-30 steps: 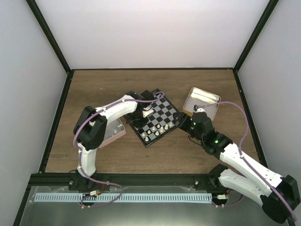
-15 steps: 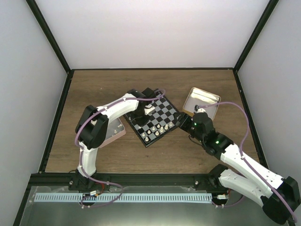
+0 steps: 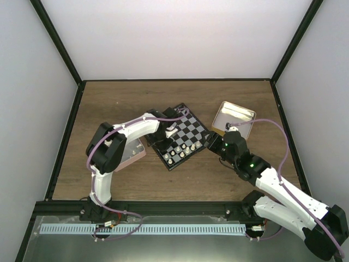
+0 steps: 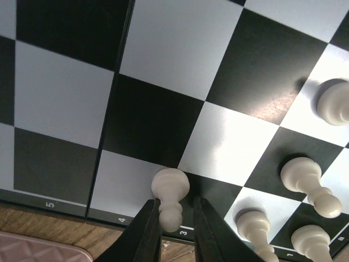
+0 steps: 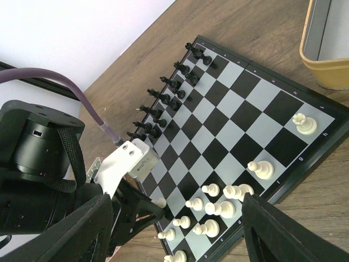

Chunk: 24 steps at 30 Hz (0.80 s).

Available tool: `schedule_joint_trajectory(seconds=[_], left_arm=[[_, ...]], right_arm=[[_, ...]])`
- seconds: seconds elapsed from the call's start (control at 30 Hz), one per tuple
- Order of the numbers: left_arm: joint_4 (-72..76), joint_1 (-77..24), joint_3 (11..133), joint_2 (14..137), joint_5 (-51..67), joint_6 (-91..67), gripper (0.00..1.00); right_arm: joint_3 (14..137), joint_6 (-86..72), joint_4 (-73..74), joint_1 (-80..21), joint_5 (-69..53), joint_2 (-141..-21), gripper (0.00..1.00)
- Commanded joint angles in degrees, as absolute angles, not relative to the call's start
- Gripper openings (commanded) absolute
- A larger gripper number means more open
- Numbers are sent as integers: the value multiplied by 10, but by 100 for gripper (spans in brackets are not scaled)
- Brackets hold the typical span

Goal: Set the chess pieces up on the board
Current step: Pick up the chess piece from the chessboard.

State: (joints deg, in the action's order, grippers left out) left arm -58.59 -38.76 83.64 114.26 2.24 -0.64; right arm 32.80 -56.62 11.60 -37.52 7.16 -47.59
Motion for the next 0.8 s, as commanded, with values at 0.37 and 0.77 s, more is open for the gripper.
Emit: schedule_joint_trajectory(seconds=[0.37,0.77], left_arm=[[-563,-387,847,1125,-7,-21,24],[-547,-387,839,1114,1,-21,22]], right_arm=[[328,-570,123,-374,88,-466,67],[328,-571,119,-374,83,-468,67]])
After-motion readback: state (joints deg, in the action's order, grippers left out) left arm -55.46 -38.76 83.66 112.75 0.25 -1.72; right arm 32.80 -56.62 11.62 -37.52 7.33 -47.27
